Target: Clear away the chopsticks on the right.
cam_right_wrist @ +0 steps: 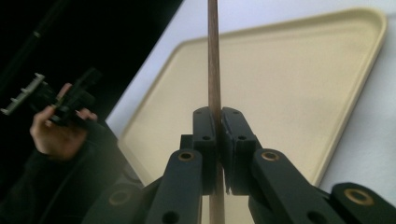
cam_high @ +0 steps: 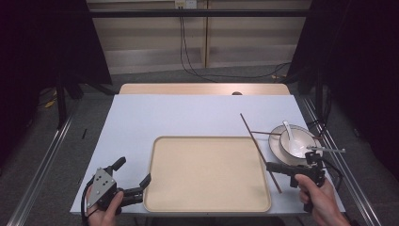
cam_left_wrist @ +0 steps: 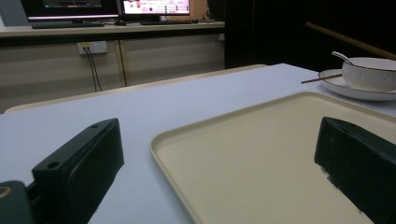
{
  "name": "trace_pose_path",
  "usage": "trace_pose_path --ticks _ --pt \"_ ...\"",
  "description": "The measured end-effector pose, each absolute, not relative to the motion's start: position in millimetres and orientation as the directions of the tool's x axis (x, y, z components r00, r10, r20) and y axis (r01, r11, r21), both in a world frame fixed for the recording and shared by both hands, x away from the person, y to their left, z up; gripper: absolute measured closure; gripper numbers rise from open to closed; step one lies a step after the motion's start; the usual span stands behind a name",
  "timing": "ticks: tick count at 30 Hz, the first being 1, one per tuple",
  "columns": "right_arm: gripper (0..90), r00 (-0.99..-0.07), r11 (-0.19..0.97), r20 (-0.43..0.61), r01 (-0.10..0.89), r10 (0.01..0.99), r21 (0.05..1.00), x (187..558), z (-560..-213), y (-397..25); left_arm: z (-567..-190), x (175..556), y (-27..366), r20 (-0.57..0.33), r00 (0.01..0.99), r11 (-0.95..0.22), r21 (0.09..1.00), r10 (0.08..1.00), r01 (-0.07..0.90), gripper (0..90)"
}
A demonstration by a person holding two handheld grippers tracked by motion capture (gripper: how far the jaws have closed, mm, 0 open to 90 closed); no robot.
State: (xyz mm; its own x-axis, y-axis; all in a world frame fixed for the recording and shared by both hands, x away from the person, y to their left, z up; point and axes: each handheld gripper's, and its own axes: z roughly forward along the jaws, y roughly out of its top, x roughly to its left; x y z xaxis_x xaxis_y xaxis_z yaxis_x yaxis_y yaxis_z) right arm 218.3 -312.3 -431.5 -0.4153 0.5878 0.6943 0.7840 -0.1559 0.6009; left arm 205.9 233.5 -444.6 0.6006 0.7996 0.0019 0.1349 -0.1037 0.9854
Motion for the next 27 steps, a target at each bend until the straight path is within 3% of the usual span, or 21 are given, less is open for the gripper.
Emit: trace_pose_path --ticks 11,27 --pt "85.5 -0.368 -0.111 0.682 0.828 0.633 0.550 226 -458 -276 -445 207 233 0.015 0.599 -0.120 0.984 0.801 0.135 1.3" --pt "85.4 -0.353 0.000 0.629 0.872 0.692 0.490 228 -479 -262 -444 206 231 0.019 0.595 -0.119 0.984 0.803 0.129 1.3"
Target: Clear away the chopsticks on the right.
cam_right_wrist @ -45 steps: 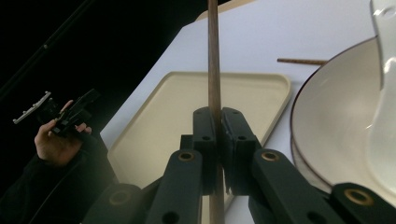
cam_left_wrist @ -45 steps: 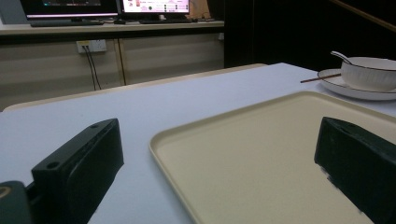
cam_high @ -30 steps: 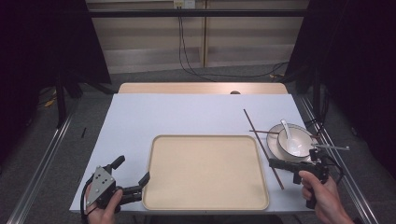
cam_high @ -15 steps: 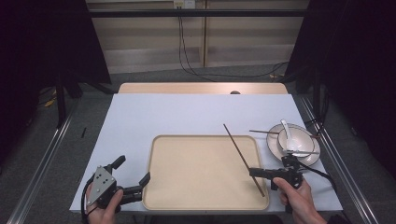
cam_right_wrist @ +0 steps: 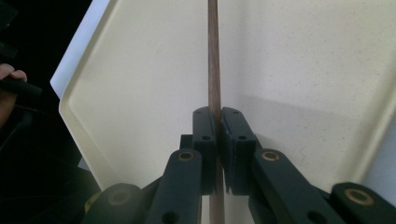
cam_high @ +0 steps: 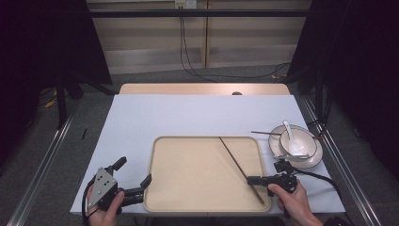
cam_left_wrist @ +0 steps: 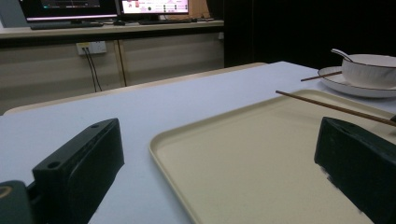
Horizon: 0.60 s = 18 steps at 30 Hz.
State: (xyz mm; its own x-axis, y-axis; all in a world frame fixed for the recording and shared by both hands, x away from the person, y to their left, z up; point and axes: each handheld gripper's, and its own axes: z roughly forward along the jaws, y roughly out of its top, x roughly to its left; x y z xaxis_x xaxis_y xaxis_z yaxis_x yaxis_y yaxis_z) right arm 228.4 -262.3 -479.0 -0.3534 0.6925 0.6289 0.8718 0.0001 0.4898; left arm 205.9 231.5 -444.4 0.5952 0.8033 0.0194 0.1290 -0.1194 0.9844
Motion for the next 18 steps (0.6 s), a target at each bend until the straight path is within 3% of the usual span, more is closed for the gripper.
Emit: trace_pose_path --ticks 18 --pt "84.3 -0.354 0.027 0.609 0.877 0.710 0.479 228.2 -484.9 -258.3 -444.5 205.9 231.0 0.019 0.600 -0.123 0.983 0.800 0.133 1.3"
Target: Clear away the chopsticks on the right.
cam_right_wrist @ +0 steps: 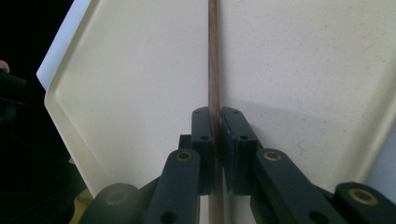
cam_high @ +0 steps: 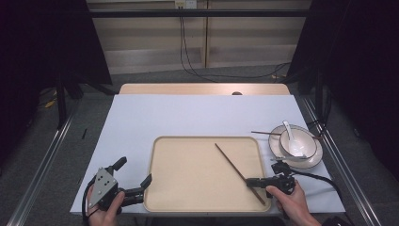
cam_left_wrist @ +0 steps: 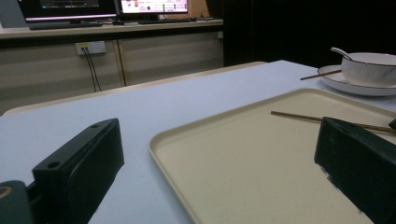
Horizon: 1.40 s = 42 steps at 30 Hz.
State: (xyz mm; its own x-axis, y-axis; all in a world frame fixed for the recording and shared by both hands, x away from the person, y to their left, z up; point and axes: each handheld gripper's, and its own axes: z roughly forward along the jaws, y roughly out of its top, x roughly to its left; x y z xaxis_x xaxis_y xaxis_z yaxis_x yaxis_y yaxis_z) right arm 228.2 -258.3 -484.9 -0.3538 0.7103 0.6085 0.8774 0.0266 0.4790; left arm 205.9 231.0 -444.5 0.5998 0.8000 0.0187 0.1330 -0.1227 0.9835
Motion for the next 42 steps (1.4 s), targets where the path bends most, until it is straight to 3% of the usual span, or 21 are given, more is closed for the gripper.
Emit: trace_pose_path --ticks 7,13,16,25,31,42 --pt "80.1 -0.360 0.030 0.608 0.875 0.708 0.483 228 -484 -259 -444 206 231 0.025 0.598 -0.127 0.983 0.801 0.129 1.2" --pt "61.6 -0.398 0.026 0.581 0.839 0.710 0.543 225 -474 -266 -444 206 231 0.030 0.604 -0.131 0.984 0.796 0.124 1.0" --pt "58.2 -0.421 0.030 0.579 0.825 0.699 0.564 224 -470 -269 -444 206 231 0.029 0.609 -0.131 0.984 0.793 0.124 1.0" --pt "39.7 -0.551 0.127 0.440 0.714 0.709 0.689 215 -448 -275 -444 206 231 0.025 0.598 -0.124 0.984 0.801 0.125 1.0" --pt "33.2 -0.580 0.123 0.409 0.668 0.705 0.734 213 -435 -291 -444 206 232 0.032 0.596 -0.130 0.984 0.803 0.123 1.0" --pt "32.2 -0.618 0.112 0.310 0.547 0.722 0.830 215 -403 -344 -444 206 232 0.030 0.592 -0.130 0.983 0.806 0.127 1.1"
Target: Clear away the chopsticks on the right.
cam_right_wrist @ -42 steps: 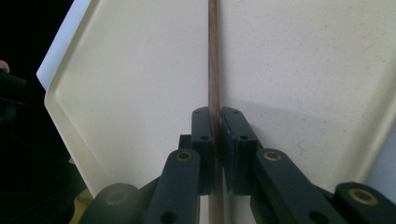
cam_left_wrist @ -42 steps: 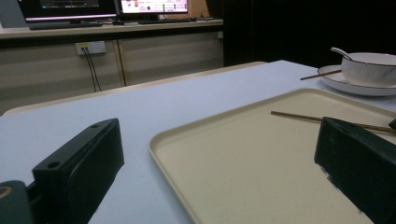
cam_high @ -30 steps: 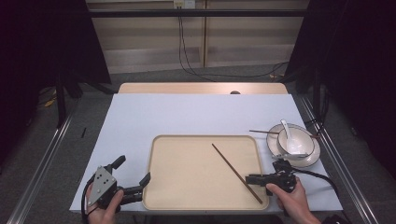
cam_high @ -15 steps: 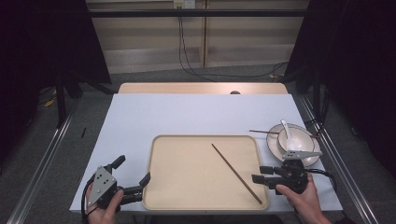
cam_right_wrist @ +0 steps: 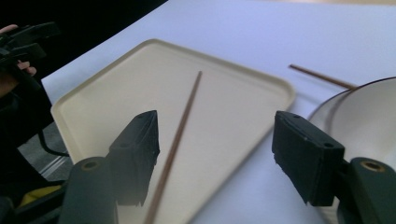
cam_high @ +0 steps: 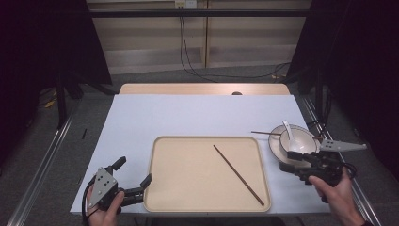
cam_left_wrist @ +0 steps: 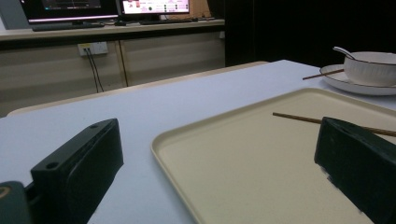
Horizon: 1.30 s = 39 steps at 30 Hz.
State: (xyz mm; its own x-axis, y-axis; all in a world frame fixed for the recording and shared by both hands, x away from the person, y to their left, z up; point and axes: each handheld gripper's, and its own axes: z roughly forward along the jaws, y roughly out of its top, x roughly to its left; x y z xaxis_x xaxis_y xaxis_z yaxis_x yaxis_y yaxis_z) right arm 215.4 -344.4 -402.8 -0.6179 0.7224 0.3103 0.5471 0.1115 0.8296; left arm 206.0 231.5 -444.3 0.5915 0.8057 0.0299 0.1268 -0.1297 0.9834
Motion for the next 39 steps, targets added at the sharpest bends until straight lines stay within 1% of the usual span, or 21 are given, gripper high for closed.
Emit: trace_pose_path --ticks 1,2,3,5,9,14,15,17,19,22,24,25,26,28,29,30,31,35,36,37,39 --pt "31.6 -0.620 0.115 0.296 0.535 0.727 0.837 218 -398 -356 -444 206 231 0.029 0.591 -0.130 0.983 0.806 0.129 1.1" --pt "31.6 -0.620 0.115 0.296 0.535 0.727 0.837 218 -398 -356 -444 206 231 0.029 0.591 -0.130 0.983 0.806 0.129 1.0" --pt "31.5 -0.627 0.136 0.285 0.535 0.725 0.834 225 -394 -372 -444 206 231 0.032 0.591 -0.132 0.983 0.806 0.128 1.0" --pt "31.3 -0.630 0.128 0.315 0.555 0.710 0.822 234 -392 -388 -444 206 231 0.034 0.592 -0.135 0.983 0.805 0.127 1.0" --pt "31.7 -0.614 0.151 0.269 0.544 0.742 0.826 251 -387 -416 -445 207 232 0.032 0.597 -0.135 0.983 0.802 0.128 1.0" --pt "31.9 -0.609 0.176 0.263 0.565 0.748 0.806 273 -382 -439 -445 207 231 0.033 0.598 -0.135 0.983 0.801 0.127 1.1" --pt "36.1 -0.611 0.191 0.228 0.543 0.758 0.818 282 -379 -449 -445 207 232 0.033 0.601 -0.136 0.982 0.798 0.127 1.1" --pt "36.6 -0.614 0.209 0.206 0.535 0.762 0.819 292 -377 -458 -445 207 232 0.031 0.600 -0.136 0.982 0.800 0.130 1.1" --pt "40.0 -0.613 0.234 0.175 0.528 0.771 0.817 303 -377 -465 -445 207 232 0.032 0.599 -0.136 0.982 0.800 0.129 1.1" --pt "39.4 -0.620 0.280 0.130 0.519 0.773 0.807 319 -380 -475 -445 207 231 0.025 0.595 -0.125 0.984 0.803 0.127 1.1" --pt "45.4 -0.612 0.350 0.058 0.524 0.789 0.776 330 -385 -479 -445 207 231 0.021 0.601 -0.119 0.985 0.799 0.124 1.1" --pt "45.6 -0.610 0.383 0.025 0.529 0.792 0.757 335 -387 -481 -445 207 231 0.021 0.598 -0.120 0.985 0.801 0.126 1.1" --pt "45.6 -0.610 0.383 0.025 0.529 0.792 0.757 335 -387 -481 -445 207 231 0.021 0.598 -0.120 0.985 0.801 0.126 1.1" --pt "51.0 -0.638 0.450 -0.004 0.539 0.770 0.712 346 -396 -483 -445 207 231 0.021 0.602 -0.123 0.984 0.798 0.130 1.1" --pt "51.0 -0.638 0.450 -0.004 0.539 0.770 0.712 346 -396 -483 -445 207 231 0.021 0.602 -0.123 0.984 0.798 0.130 1.1" --pt "52.9 -0.662 0.507 -0.024 0.550 0.749 0.664 353 -405 -482 -445 207 232 0.028 0.603 -0.130 0.983 0.798 0.127 1.1" --pt "53.3 -0.665 0.525 -0.029 0.560 0.746 0.641 355 -407 -482 -445 207 232 0.027 0.600 -0.130 0.983 0.800 0.128 1.1" --pt "60.4 -0.731 0.597 -0.008 0.550 0.682 0.584 361 -419 -476 -445 206 233 0.033 0.600 -0.134 0.983 0.799 0.125 1.1" --pt "60.4 -0.731 0.597 -0.008 0.550 0.682 0.584 361 -419 -476 -445 206 233 0.033 0.600 -0.134 0.983 0.799 0.125 1.1" --pt "62.0 -0.763 0.632 -0.004 0.533 0.647 0.562 363 -422 -474 -445 206 232 0.025 0.599 -0.125 0.984 0.801 0.126 1.1" --pt "62.3 -0.772 0.640 0.011 0.536 0.636 0.550 364 -422 -474 -445 206 233 0.029 0.598 -0.129 0.984 0.801 0.125 1.1"
